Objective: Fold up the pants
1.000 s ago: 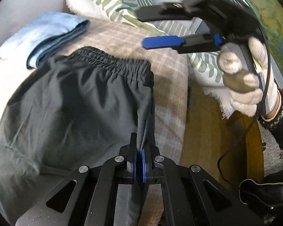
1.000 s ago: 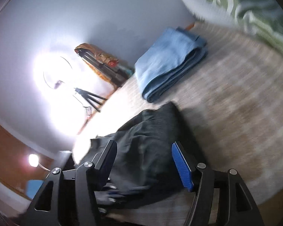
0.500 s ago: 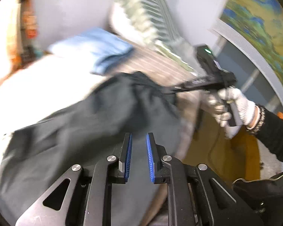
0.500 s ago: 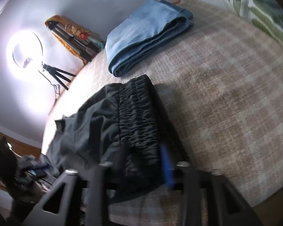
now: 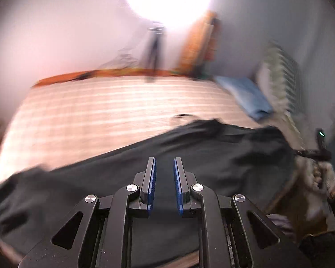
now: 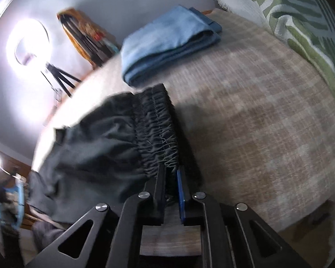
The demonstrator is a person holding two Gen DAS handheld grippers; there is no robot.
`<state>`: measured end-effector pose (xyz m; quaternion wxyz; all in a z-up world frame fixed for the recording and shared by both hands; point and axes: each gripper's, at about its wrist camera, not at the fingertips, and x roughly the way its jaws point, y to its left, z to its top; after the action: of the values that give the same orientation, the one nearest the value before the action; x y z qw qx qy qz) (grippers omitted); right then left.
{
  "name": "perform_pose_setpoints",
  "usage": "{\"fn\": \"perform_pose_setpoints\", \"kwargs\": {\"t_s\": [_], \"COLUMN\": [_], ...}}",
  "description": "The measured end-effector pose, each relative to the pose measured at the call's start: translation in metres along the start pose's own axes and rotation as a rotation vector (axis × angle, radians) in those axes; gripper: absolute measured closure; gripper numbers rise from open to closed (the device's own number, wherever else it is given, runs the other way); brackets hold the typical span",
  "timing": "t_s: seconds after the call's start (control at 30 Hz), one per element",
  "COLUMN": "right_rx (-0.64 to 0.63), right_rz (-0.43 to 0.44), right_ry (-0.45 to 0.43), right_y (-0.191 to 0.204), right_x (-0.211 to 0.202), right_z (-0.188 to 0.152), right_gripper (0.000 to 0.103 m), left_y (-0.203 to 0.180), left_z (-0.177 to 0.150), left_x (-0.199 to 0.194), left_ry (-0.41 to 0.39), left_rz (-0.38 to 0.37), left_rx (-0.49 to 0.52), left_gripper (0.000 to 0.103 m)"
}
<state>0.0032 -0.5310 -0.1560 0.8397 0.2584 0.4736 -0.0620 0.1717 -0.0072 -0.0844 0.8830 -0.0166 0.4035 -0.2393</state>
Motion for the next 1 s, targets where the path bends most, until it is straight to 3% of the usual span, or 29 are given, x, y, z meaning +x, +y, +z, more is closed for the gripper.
{"fn": "perform_pose_setpoints", "kwargs": {"t_s": [0.13,0.3,0.37,0.43,0.57,0.7,0.87,1.0], "right_rx": [-0.061,-0.171,-0.199,-0.221,-0.249,-0.283,-0.345,-0.418], "right_rz": [-0.036,-0.076,-0.066,-0.050,-0.002,0.046,0.084,0.120], "right_ry": [-0.038,-0.101,-0.119,-0.132,-0.137,-0.141,-0.168,-0.200], "right_y": [0.011,0.042,0.055,0.066,0.091,0.113,0.139,0.164], "right_x": [-0.012,-0.031,-0.035,-0.036,-0.031,-0.022,-0.015,-0.011], "right_z": [0.002,0.002,0.001,0.000,0.000,0.002,0.001,0.003], "right_gripper": [0.063,0.062,0.060,0.057,0.049,0.048,0.044,0.040], "left_y": [0.059,0.121,0.146,0.173,0.218,0.248,0.252,0.243], "left_z": [-0.036,-0.080,-0.096,-0.112,-0.136,-0.151,-0.150,-0.139], "left_x": [-0.032,-0.065,-0.078,-0.089,-0.106,-0.114,-0.110,-0.085], "left_ry": [-0.028,-0.076,-0.099,-0.122,-0.155,-0.200,-0.239,-0.190], "left_rz": [0.112,0.228,0.257,0.268,0.295,0.287,0.278,0.257], "left_rx": [-0.153,-0.341,-0.435,-0.541,-0.703,-0.842,-0.835,-0.750], "left_gripper": [0.089,0.089,0.084,0.071,0.069,0.069,0.069,0.069]}}
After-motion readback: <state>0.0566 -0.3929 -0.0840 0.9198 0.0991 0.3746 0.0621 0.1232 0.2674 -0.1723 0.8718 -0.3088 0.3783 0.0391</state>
